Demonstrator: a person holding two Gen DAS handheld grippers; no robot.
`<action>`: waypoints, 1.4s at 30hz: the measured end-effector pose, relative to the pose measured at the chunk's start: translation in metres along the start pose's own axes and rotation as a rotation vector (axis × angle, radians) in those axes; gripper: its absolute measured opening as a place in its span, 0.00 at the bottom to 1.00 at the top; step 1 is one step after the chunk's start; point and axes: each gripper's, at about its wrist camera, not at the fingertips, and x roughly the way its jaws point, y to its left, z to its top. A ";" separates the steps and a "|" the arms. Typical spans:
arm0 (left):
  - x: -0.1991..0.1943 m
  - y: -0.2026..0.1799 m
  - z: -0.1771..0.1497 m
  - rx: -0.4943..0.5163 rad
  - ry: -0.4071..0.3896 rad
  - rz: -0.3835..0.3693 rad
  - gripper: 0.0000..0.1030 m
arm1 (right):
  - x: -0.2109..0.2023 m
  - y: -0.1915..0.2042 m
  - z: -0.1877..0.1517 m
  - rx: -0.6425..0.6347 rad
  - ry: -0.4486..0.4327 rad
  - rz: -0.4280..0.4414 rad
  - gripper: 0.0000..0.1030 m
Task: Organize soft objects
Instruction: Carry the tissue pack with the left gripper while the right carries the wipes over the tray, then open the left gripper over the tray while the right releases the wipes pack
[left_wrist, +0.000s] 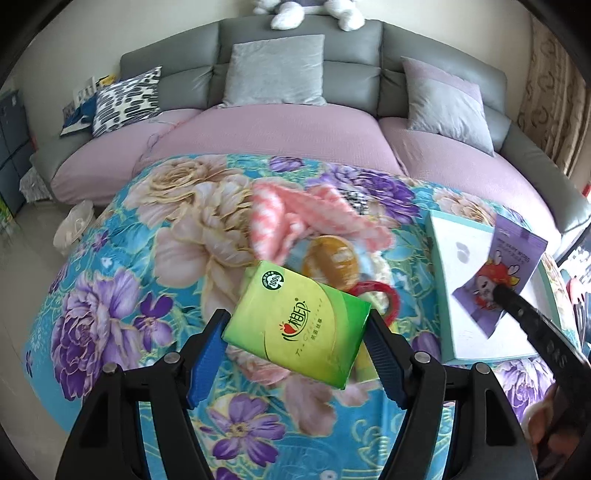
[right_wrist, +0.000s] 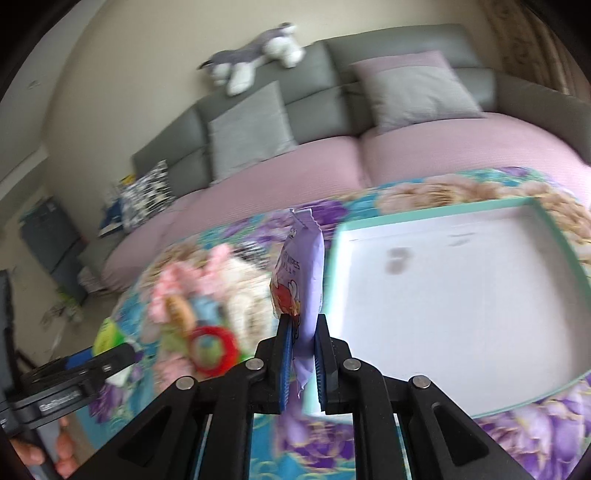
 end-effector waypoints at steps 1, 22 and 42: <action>0.000 -0.006 0.001 0.010 0.002 -0.004 0.72 | -0.002 -0.008 0.002 0.012 -0.007 -0.037 0.12; 0.024 -0.145 0.038 0.277 0.035 -0.048 0.72 | -0.018 -0.127 0.025 0.214 -0.041 -0.345 0.12; 0.103 -0.250 0.055 0.324 0.079 -0.124 0.72 | -0.024 -0.166 0.025 0.295 -0.044 -0.413 0.15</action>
